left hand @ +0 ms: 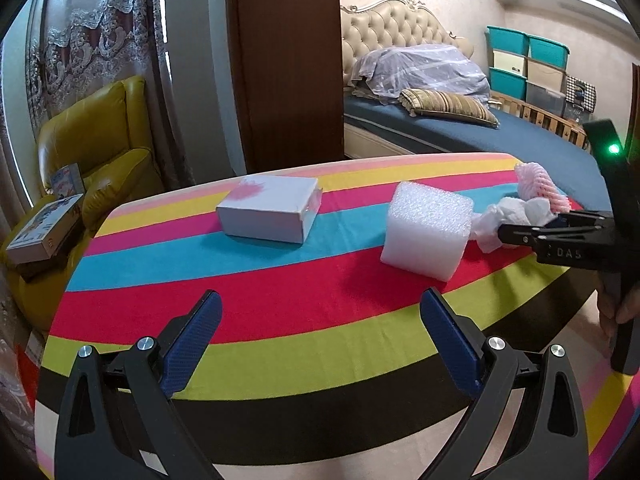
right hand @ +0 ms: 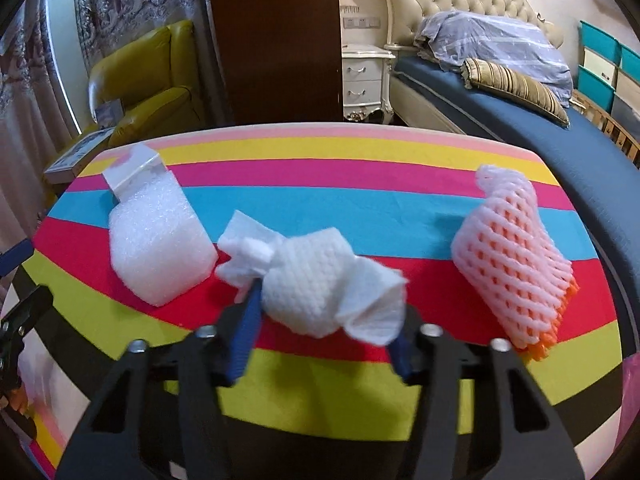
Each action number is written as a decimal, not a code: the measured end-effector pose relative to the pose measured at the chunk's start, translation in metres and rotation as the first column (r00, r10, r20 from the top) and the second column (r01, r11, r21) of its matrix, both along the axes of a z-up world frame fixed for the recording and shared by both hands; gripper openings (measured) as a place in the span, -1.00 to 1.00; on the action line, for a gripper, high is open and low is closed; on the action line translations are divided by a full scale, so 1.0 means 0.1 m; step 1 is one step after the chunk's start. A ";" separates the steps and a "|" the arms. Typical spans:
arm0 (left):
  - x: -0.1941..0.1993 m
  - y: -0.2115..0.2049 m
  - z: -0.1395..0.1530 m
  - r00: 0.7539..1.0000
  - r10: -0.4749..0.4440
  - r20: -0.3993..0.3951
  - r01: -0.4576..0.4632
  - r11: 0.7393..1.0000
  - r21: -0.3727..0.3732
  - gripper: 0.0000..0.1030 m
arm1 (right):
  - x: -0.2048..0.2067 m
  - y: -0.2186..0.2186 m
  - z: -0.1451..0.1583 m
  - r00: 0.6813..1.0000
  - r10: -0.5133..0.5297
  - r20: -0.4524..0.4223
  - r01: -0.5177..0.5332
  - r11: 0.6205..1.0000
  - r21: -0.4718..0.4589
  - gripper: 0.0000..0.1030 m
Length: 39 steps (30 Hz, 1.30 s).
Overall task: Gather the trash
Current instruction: 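Grasp the white tissue bundle with the right tool while the left tool grasps the white foam block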
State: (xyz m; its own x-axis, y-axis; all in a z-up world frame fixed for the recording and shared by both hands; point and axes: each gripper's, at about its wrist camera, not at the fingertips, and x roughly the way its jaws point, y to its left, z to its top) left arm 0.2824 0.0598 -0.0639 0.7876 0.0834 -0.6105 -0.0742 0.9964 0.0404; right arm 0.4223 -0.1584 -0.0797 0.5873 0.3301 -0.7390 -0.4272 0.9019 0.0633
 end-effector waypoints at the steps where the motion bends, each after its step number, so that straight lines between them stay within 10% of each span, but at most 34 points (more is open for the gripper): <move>1: 0.02 -0.03 0.00 1.000 -0.007 -0.002 0.007 1.000 0.002 0.82 | -0.05 -0.04 0.02 1.000 -0.002 0.012 0.002 1.000 0.011 -0.18; 24: 1.12 -0.60 -0.28 0.969 -0.168 -0.181 0.168 0.986 -0.018 0.81 | -0.75 -0.78 0.11 0.994 -0.098 0.041 0.093 0.988 0.121 -0.21; 26: 1.09 -0.62 -0.26 0.965 -0.204 -0.164 0.203 0.979 -0.028 0.28 | -0.77 -0.77 0.12 0.994 -0.099 0.044 0.093 0.989 0.115 -0.21; 39: 0.46 -0.71 -0.13 0.980 -0.193 -0.052 0.195 0.981 0.018 0.27 | -0.93 -0.76 0.11 0.993 -0.113 0.034 0.109 0.988 0.108 -0.21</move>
